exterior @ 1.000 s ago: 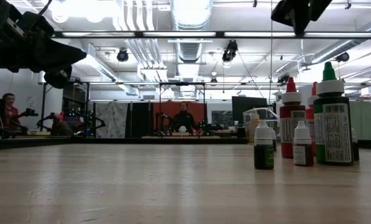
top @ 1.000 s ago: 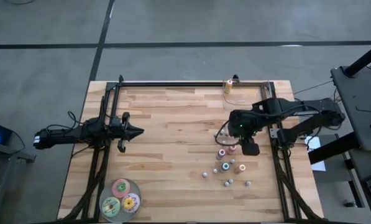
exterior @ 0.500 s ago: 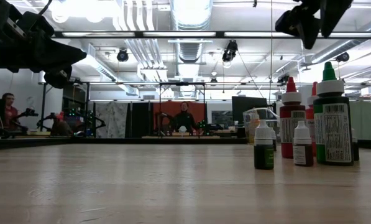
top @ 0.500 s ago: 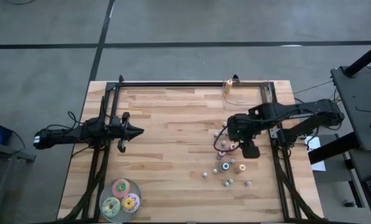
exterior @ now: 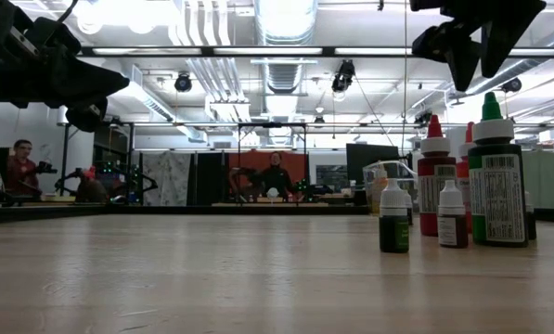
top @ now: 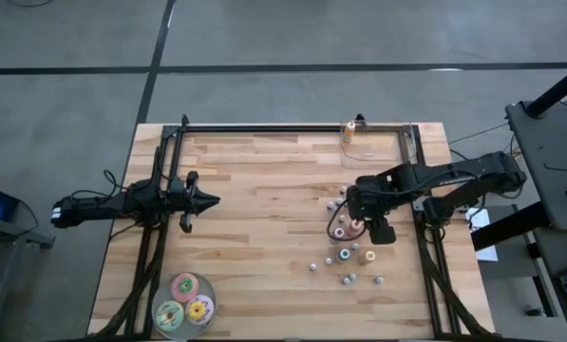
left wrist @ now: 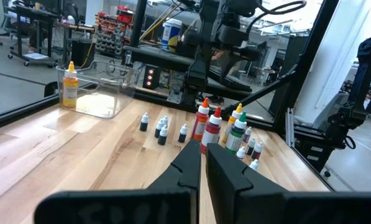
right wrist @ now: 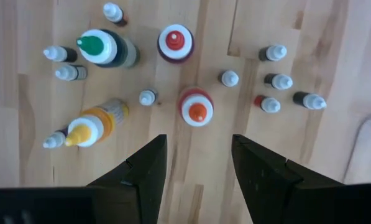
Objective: Pick & Place food coloring
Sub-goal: Put the big orange food coloring bottle into the bin
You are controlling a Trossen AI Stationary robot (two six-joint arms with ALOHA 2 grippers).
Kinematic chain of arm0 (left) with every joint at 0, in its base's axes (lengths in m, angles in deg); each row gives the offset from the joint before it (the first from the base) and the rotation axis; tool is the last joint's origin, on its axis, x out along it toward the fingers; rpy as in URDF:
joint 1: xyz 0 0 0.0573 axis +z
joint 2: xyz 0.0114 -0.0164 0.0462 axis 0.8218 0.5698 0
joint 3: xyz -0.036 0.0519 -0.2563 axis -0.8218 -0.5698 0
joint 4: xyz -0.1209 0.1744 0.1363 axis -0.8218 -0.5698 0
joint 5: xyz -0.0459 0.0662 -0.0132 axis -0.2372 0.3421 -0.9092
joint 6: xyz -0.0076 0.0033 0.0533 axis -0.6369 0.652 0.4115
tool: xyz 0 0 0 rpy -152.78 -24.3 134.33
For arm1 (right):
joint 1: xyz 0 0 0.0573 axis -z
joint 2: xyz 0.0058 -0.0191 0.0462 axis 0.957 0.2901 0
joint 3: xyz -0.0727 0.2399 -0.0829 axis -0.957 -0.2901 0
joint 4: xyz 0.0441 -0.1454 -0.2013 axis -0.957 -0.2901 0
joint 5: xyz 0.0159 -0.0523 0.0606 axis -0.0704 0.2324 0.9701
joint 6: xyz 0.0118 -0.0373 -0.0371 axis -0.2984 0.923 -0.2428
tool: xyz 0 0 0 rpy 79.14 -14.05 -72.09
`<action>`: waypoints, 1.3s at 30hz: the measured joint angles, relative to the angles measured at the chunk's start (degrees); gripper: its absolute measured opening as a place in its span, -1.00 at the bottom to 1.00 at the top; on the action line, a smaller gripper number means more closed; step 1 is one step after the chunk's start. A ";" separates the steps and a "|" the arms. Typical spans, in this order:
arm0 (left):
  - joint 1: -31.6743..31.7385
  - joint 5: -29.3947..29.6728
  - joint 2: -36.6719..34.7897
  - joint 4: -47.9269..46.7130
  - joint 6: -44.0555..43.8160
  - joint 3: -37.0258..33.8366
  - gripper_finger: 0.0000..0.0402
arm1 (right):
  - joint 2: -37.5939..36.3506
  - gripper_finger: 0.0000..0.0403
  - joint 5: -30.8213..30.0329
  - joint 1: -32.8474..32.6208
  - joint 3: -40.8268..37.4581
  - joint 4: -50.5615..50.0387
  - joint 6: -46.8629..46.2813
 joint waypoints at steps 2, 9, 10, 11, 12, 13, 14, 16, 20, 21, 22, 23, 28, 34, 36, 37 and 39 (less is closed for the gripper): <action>0.00 0.02 0.00 0.00 -0.01 0.01 -1.00 | 0.00 -0.15 0.02 -0.27 -0.65 1.22 0.11; 0.00 0.00 0.00 -0.01 -0.01 0.01 -1.00 | 0.00 -0.15 0.02 -0.39 -2.47 3.70 1.09; 0.00 0.00 0.00 0.00 0.00 0.00 -1.00 | 0.00 -0.15 0.01 -0.39 -2.56 3.76 1.09; 0.00 0.00 0.00 0.00 0.01 -0.01 -1.00 | -0.01 -0.15 0.02 -0.39 -2.65 3.77 1.11; 0.00 -0.01 0.00 0.00 -0.01 -0.01 -1.00 | -0.02 -0.14 0.01 -0.39 -2.79 3.82 1.11; 0.00 0.01 0.00 -0.02 -0.01 0.00 -1.00 | -0.02 -0.13 0.01 -0.39 -2.99 3.88 1.06; 0.00 0.02 0.00 0.00 -0.01 0.00 -1.00 | -0.02 -0.11 0.01 -0.39 -3.25 4.03 0.96; 0.00 0.01 0.00 -0.01 0.00 -0.01 -1.00 | -0.02 -0.06 -0.07 -0.39 -3.79 4.07 0.93; 0.00 -0.01 0.00 0.00 0.01 -0.01 -1.00 | -0.02 0.07 -0.17 -0.37 -4.66 5.47 0.66; 0.00 0.01 0.00 0.00 0.01 0.00 -1.00 | -0.02 0.10 -0.18 -0.37 -4.76 5.80 0.84; 0.00 0.01 0.00 0.00 0.00 0.00 -1.00 | -0.02 0.12 -0.18 -0.37 -4.93 6.14 1.16; 0.00 0.01 0.00 0.00 0.00 0.00 -1.00 | -0.05 0.15 -0.18 -0.37 -5.23 6.40 1.35; 0.00 -0.01 0.00 0.00 0.01 -0.01 -1.00 | -0.04 0.23 -0.32 -0.37 -7.67 8.24 1.77; 0.00 0.02 0.00 0.00 0.01 0.01 -1.00 | -0.04 0.23 -0.35 -0.37 -10.35 10.67 2.44; 0.00 0.02 0.00 0.00 0.01 -0.01 -1.00 | -0.04 0.22 -0.42 -0.37 -11.31 11.18 2.44; 0.00 0.00 0.00 0.00 0.00 0.00 -1.00 | -0.04 0.21 -0.67 -0.37 -11.83 11.60 2.45; 0.00 -0.01 0.00 -0.02 -0.01 0.00 -1.00 | -0.04 0.19 -1.65 -0.37 -12.78 12.14 2.48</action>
